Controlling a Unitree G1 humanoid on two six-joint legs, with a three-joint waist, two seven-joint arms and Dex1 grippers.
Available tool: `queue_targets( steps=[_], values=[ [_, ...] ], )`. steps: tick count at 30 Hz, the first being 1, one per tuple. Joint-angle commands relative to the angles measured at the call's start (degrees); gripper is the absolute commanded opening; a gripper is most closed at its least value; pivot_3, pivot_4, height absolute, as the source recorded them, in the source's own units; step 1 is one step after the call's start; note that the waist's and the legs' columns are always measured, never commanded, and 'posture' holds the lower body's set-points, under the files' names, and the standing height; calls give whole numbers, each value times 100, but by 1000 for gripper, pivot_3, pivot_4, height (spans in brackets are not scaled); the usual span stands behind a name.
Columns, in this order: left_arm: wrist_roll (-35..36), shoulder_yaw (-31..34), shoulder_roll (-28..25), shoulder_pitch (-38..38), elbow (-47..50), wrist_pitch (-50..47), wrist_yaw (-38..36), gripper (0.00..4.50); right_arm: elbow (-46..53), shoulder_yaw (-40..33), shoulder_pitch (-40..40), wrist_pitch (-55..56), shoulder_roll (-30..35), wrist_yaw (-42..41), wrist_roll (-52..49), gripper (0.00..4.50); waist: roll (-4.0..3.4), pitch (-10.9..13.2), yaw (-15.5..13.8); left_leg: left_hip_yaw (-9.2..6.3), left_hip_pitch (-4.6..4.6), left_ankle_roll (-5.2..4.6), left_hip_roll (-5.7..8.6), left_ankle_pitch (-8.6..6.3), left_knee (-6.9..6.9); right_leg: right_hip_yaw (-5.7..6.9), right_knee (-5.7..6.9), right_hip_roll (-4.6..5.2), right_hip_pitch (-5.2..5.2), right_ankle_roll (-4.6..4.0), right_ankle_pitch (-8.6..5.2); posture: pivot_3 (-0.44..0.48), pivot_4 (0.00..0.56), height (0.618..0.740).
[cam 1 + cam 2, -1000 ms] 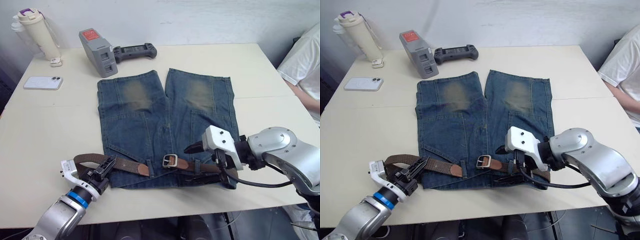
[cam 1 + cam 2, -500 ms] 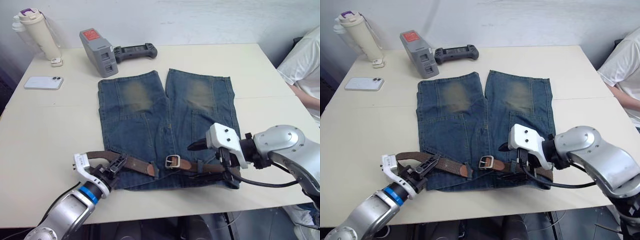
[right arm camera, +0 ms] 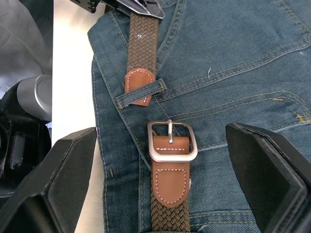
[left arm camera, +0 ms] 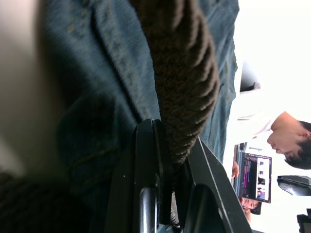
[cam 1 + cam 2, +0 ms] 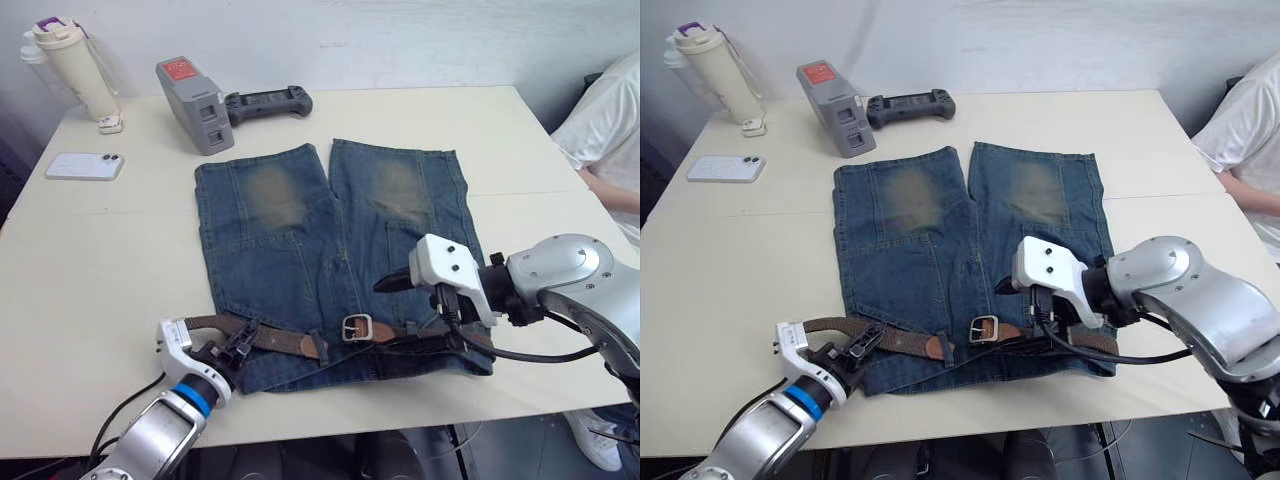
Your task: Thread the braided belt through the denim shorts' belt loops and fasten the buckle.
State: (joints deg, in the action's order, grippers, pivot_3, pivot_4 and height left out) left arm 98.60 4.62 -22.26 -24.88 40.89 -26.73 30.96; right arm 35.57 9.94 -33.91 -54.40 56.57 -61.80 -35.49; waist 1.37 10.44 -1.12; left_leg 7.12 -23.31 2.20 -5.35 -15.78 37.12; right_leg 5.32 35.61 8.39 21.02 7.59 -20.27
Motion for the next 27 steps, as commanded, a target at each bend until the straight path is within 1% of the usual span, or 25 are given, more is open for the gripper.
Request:
queue_targets(
  steps=[1,6,12,18,20,23,27],
  values=[
    [-98,50,-129,-284,272,-52,-183,0,77,-77,-60,15,-20,-22,-107,4448,0,0,-6,0,0,0,0,0,0,0,0,0,0,0,0,0,150,740],
    [-313,-216,-169,-496,371,-123,-206,0,108,-100,-52,-2,-37,19,-132,4448,0,0,-10,0,0,0,0,-1,3,-1,-1,0,0,-1,0,0,150,740],
    [-379,-617,-29,-386,375,-115,60,0,137,-117,-68,-77,-23,49,-156,4448,0,0,-26,0,-1,0,1,-3,2,-2,-3,1,-1,-2,-1,0,150,740],
    [-221,-442,-31,-233,204,52,451,0,91,-89,-81,-57,-25,11,-155,4448,0,0,-21,-2,0,-1,1,-4,3,-2,-3,1,-2,-1,-1,0,150,740],
    [-152,-380,-111,11,166,53,563,0,56,-66,-85,-20,-36,-3,-130,4448,0,0,-25,-2,0,-1,1,-4,3,-2,-3,1,-2,-1,-1,0,150,740],
    [-19,-433,-123,305,175,83,797,0,39,-41,-93,-4,-65,9,-109,4448,0,0,-22,-2,0,-1,1,-3,6,-1,0,1,-4,-1,0,0,150,740],
    [-36,-490,-194,426,152,14,935,0,45,-46,-86,-3,-86,35,-96,4448,0,0,-22,-2,0,-1,1,-3,3,-1,0,1,-3,0,0,0,150,740]
  ],
)
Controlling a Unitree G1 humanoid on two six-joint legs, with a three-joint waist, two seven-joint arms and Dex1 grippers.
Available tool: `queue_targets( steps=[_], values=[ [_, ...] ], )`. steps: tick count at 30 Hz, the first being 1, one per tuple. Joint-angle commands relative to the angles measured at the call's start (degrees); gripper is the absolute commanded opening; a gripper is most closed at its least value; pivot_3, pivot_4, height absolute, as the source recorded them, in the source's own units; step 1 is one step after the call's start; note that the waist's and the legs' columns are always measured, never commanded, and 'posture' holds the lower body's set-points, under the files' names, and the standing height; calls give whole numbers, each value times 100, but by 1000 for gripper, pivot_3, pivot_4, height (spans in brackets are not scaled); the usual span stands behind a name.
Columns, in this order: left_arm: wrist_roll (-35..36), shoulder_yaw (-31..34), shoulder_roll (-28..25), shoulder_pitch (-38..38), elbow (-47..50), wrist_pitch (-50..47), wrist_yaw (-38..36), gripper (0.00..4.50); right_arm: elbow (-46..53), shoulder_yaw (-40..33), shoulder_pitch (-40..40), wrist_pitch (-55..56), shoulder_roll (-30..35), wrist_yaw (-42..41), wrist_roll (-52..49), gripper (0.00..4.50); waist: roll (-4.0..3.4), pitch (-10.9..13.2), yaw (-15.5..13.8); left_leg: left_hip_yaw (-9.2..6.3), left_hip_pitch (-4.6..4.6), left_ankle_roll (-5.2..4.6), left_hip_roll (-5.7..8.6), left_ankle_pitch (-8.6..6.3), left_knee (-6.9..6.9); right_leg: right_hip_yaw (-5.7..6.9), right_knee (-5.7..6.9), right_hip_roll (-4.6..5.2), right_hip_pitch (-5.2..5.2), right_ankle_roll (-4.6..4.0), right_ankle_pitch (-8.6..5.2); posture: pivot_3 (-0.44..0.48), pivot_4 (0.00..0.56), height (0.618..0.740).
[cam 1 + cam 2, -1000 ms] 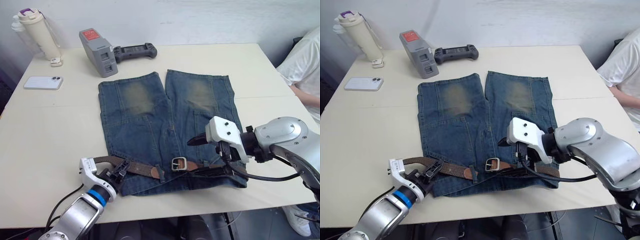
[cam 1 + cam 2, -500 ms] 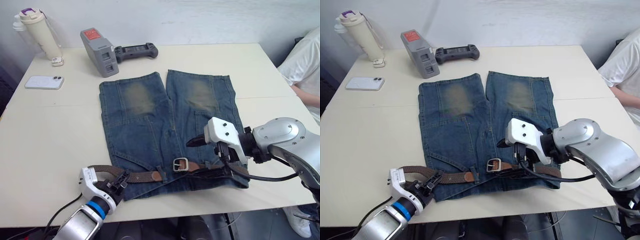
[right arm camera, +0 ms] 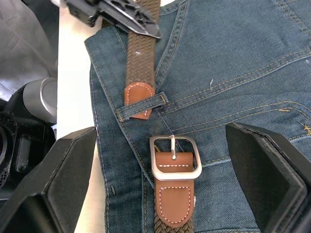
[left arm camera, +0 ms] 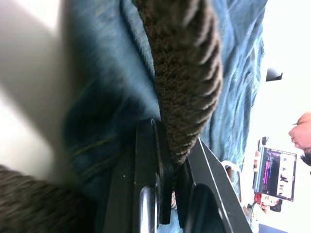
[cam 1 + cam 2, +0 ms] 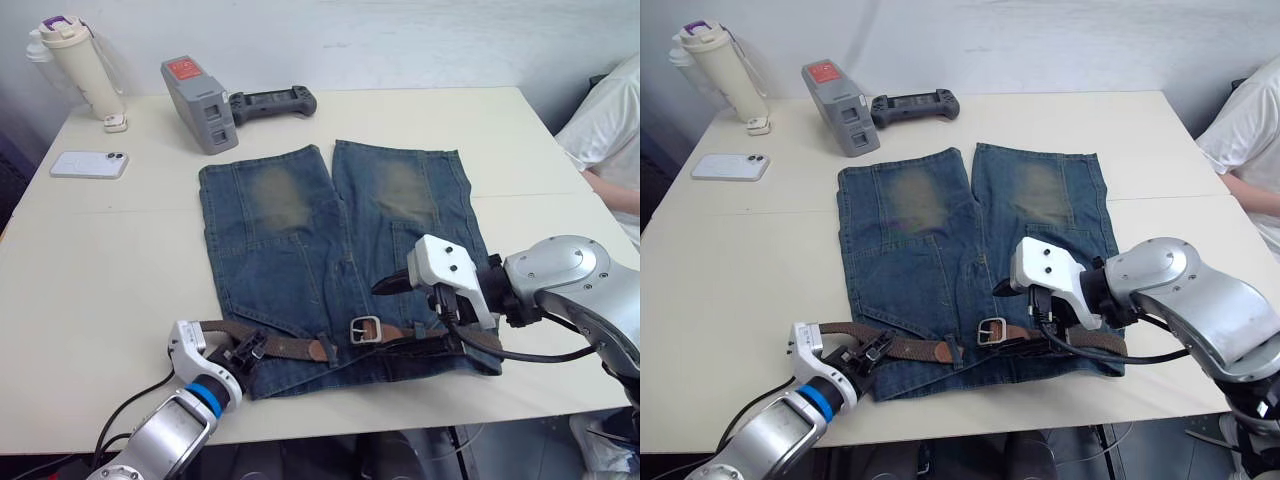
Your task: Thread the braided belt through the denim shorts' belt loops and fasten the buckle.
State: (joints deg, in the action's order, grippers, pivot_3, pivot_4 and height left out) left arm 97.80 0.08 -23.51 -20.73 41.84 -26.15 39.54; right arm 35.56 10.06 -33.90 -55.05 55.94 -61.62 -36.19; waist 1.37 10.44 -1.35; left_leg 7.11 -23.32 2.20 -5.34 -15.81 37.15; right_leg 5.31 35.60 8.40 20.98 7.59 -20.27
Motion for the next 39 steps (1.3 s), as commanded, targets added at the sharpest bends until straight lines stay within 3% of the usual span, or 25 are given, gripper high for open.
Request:
queue_targets(
  steps=[1,6,11,18,29,35,39],
  values=[
    [65,-7,-85,60,22,-40,107,0,50,-59,-85,61,-21,24,-21,4448,0,0,3,0,0,1,0,0,-1,0,1,0,2,0,0,0,150,740],
    [5,16,-160,315,11,-57,268,0,56,-62,-111,13,-60,60,-35,4448,0,0,1,2,0,1,0,1,4,0,3,0,0,1,0,0,150,740],
    [90,34,-53,8,85,79,476,0,40,-62,-115,21,-75,65,-38,4448,0,0,14,0,0,1,-1,1,-2,-4,2,0,4,1,0,0,150,740],
    [381,-345,-349,211,350,-182,463,0,9,-14,-138,49,-115,69,-8,4448,0,0,-2,1,0,0,0,0,3,-4,1,0,1,1,1,0,150,740],
    [331,-680,-731,607,496,-348,398,0,-53,43,-186,50,-226,117,22,4448,0,0,-6,2,0,1,1,1,1,-3,1,0,2,1,0,0,150,740],
    [37,-781,-1250,1074,395,-766,341,0,-47,39,-158,37,-215,122,14,4448,0,0,-6,4,0,1,1,1,1,-3,2,0,2,1,0,0,150,740],
    [119,-723,-1247,1060,289,-668,355,0,-52,13,-124,57,-212,131,15,4448,-1,1,-5,3,0,1,1,1,-2,-4,1,0,4,1,0,0,150,740]
  ],
)
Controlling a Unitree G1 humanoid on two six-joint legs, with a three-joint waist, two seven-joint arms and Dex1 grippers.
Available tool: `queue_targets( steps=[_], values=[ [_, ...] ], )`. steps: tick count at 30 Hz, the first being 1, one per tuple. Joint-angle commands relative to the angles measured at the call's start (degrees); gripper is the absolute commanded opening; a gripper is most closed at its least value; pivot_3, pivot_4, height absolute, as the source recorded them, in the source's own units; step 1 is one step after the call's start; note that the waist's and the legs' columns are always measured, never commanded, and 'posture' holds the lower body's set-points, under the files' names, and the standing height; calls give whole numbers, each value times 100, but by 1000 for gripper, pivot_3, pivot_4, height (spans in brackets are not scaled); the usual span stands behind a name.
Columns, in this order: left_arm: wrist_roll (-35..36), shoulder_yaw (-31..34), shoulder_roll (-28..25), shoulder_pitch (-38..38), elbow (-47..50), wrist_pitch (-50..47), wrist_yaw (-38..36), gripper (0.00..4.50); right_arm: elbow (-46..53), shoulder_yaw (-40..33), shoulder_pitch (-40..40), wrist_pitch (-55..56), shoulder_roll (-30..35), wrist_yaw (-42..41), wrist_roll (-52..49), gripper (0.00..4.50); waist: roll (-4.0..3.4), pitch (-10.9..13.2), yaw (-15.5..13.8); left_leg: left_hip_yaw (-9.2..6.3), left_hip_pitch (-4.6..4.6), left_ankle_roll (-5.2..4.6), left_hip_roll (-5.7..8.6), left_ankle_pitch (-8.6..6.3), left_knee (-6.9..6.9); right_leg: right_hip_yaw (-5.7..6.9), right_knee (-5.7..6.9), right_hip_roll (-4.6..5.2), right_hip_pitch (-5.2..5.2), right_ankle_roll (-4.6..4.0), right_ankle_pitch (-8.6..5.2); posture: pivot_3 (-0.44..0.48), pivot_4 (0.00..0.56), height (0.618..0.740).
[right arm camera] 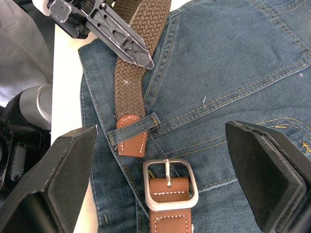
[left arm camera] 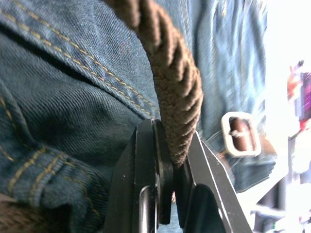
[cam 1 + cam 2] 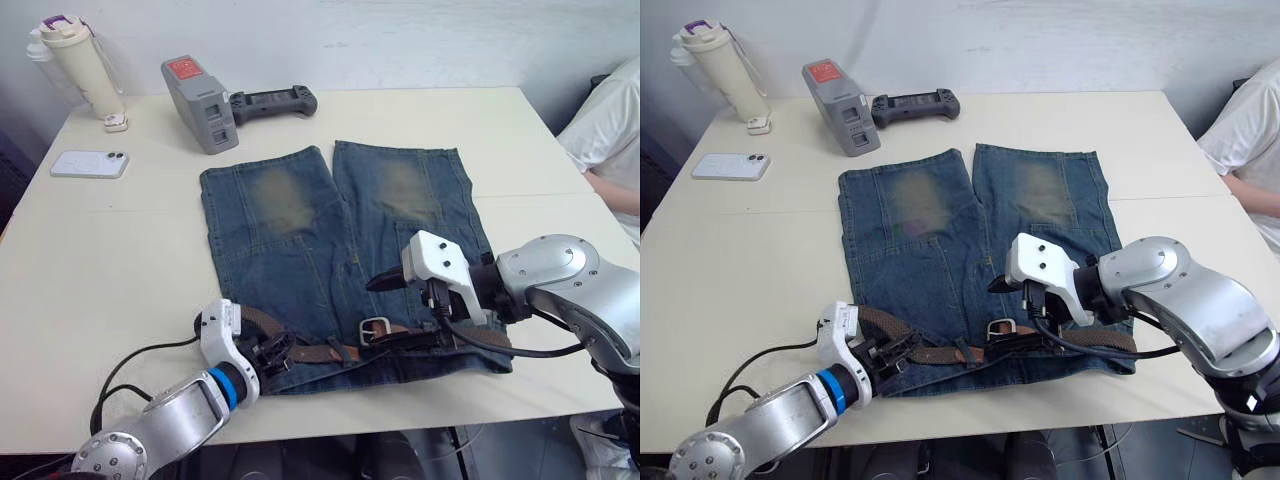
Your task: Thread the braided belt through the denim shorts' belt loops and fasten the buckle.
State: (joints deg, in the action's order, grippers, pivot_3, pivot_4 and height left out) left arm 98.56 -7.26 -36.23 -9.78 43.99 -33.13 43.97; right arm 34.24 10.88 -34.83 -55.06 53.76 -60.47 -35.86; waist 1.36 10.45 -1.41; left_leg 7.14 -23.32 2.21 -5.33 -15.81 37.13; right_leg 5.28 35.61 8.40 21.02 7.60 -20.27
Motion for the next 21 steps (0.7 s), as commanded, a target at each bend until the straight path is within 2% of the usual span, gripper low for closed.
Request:
queue_targets(
  steps=[1,7,9,11,14,16,18,21],
  values=[
    [41,-11,15,-18,70,4,-118,0,81,-74,-26,63,4,18,-19,4448,0,0,2,0,0,0,0,0,0,0,0,0,0,0,0,0,150,740],
    [69,-270,-219,272,21,-388,-369,0,108,-100,21,77,24,28,-16,4448,0,0,-7,3,0,0,2,0,3,0,0,0,-2,0,0,0,150,740],
    [78,-281,-269,309,1,-439,-431,919,116,-104,36,85,35,27,-11,4500,0,0,-5,4,-1,0,2,0,0,-1,-1,0,-1,0,0,0,150,740],
    [65,-278,-288,333,-13,-459,-478,1569,119,-112,53,96,40,24,-11,4500,0,0,-1,3,-1,2,1,1,-1,0,1,0,2,0,0,0,150,740],
    [119,-115,-443,377,-38,-520,-651,2859,117,-106,66,130,46,-16,-15,4500,0,0,1,4,-1,2,1,1,2,-1,2,0,1,1,0,0,150,740],
    [303,91,-640,373,-27,-537,-776,3443,113,-93,72,153,59,-60,-18,4500,0,0,2,5,-1,2,1,1,2,0,3,0,1,1,0,0,150,740],
    [444,215,-842,371,2,-571,-898,4408,112,-73,68,165,66,-81,-10,4500,-2,1,20,4,0,2,0,1,0,-1,4,0,3,1,0,0,150,740],
    [836,541,-1525,267,253,-846,-1341,4463,93,-42,96,234,117,-160,22,4500,-2,1,20,3,0,4,-1,2,-2,-6,11,-1,12,1,0,0,150,740]
  ],
)
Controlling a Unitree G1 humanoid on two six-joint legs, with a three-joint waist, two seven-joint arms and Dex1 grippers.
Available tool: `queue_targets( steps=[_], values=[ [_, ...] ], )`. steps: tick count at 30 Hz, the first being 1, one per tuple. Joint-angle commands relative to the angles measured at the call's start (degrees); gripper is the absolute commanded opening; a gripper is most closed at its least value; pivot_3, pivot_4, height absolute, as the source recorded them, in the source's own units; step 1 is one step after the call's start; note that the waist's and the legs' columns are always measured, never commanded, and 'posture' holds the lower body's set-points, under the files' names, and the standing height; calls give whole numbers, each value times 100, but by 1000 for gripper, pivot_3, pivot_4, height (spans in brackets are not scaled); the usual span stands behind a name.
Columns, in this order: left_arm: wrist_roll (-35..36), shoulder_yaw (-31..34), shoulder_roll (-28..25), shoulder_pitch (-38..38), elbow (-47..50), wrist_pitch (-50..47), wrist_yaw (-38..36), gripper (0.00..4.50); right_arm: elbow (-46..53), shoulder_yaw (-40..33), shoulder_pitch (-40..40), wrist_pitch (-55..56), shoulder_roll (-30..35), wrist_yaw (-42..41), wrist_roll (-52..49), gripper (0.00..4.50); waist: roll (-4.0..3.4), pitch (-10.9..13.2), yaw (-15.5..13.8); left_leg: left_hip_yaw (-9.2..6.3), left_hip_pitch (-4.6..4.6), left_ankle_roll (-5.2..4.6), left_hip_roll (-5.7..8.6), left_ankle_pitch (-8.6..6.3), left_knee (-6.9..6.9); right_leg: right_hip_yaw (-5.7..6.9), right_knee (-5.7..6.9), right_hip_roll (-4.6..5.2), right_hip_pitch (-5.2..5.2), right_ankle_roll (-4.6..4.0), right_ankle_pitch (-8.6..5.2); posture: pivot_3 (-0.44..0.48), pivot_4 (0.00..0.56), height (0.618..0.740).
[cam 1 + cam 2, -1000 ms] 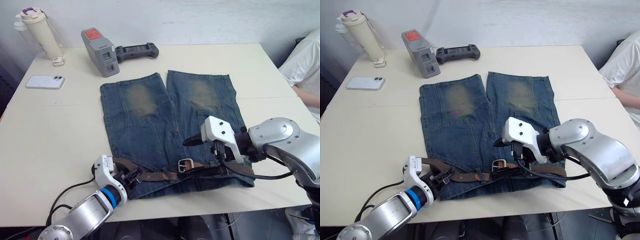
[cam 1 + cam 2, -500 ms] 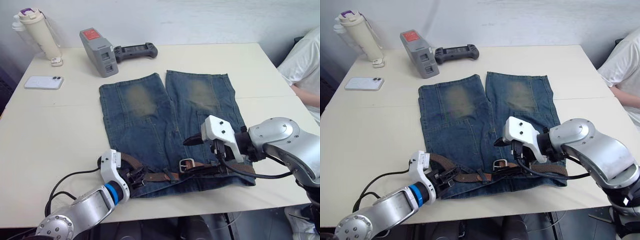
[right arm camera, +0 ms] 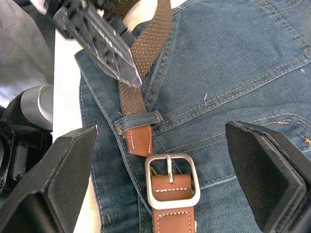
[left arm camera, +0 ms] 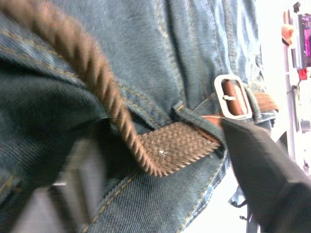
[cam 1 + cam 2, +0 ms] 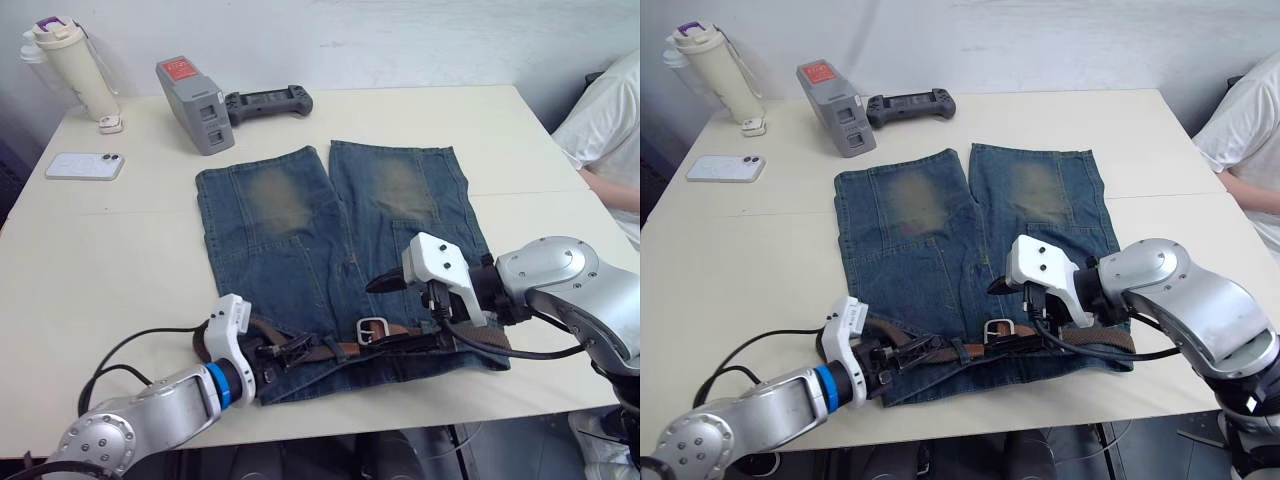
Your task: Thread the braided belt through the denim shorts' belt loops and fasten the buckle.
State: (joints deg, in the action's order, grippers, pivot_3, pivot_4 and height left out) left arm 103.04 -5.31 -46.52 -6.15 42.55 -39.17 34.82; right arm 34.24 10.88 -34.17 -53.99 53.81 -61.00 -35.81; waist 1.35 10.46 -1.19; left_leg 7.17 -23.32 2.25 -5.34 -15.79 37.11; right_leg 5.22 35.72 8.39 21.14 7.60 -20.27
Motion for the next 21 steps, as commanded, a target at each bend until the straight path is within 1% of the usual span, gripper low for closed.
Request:
queue_targets(
  steps=[1,3,4,5,7,8,9,11,14,16,17,19,20,21],
  values=[
    [459,443,-701,-138,448,-320,-568,4463,87,-36,34,144,118,-121,27,4500,-1,0,-2,0,0,0,0,0,-1,-1,-1,0,0,0,0,0,150,740],
    [550,1027,-1314,-412,395,-719,-1289,4463,72,-21,59,196,130,-162,62,4500,1,2,-3,1,-1,-1,0,0,-2,-8,1,0,7,0,0,0,150,740],
    [564,1178,-1487,-499,373,-794,-1511,4463,59,-25,77,223,141,-186,78,4500,0,2,0,3,-2,0,0,0,-4,-9,1,0,12,0,0,0,150,740],
    [528,1454,-1740,-592,286,-1013,-1916,4463,44,-9,84,244,128,-191,97,4500,-4,5,-2,7,-3,0,0,0,-3,-10,5,0,16,-1,0,0,150,740],
    [247,1835,-2232,-596,205,-1515,-2797,4463,12,-2,103,294,126,-207,125,4500,-6,6,-3,18,-2,0,0,0,-4,-21,8,0,23,-1,0,0,150,740],
    [172,2065,-2398,-554,89,-1725,-3240,4463,8,-6,115,305,126,-213,125,4500,-6,6,-3,26,-3,0,0,0,-3,-24,13,0,29,-1,0,0,150,740],
    [23,2241,-2529,-488,26,-1873,-3657,4463,7,-10,127,309,125,-210,125,4500,-6,6,-2,32,-5,0,1,0,-3,-23,12,-1,30,-1,0,0,150,740],
    [-279,2480,-2632,-302,-75,-1876,-4230,4463,16,-31,162,305,139,-221,117,4500,-7,7,-3,36,-4,0,0,0,-5,-25,12,-1,31,-1,0,0,150,740],
    [-1363,2555,-2672,142,-203,-1170,-5179,4463,53,-59,215,243,150,-198,91,4500,-7,11,-3,41,-5,0,0,-1,-5,-30,13,-1,35,-1,0,0,150,740],
    [-1774,2537,-2721,302,-329,-1006,-5654,4463,87,-84,243,217,151,-173,83,4500,-6,13,-4,50,-5,6,0,-3,-10,-38,13,-5,43,-1,0,0,150,740],
    [-2088,2359,-2667,623,-653,-939,-5933,4463,128,-118,277,187,146,-126,66,4500,-6,13,-4,56,-4,10,-1,-5,-14,-42,10,-6,46,-1,0,0,150,740],
    [-3181,1293,-2246,2048,-1611,-641,-6598,4463,292,-274,402,14,148,50,-40,4500,-6,13,-8,59,-4,12,-1,-7,-16,-42,9,-7,48,0,0,0,150,740],
    [-3578,885,-2048,2587,-1959,-582,-6872,4463,367,-336,452,-63,150,118,-89,4500,-14,14,-61,63,-3,13,-1,-7,-18,-46,9,-8,50,0,0,0,150,740],
    [-4197,347,-1841,3146,-2313,-559,-7113,4463,463,-412,508,-146,166,186,-156,4500,-14,14,-77,59,-3,17,-1,-4,-13,-38,14,-14,49,0,0,0,150,740]
  ],
)
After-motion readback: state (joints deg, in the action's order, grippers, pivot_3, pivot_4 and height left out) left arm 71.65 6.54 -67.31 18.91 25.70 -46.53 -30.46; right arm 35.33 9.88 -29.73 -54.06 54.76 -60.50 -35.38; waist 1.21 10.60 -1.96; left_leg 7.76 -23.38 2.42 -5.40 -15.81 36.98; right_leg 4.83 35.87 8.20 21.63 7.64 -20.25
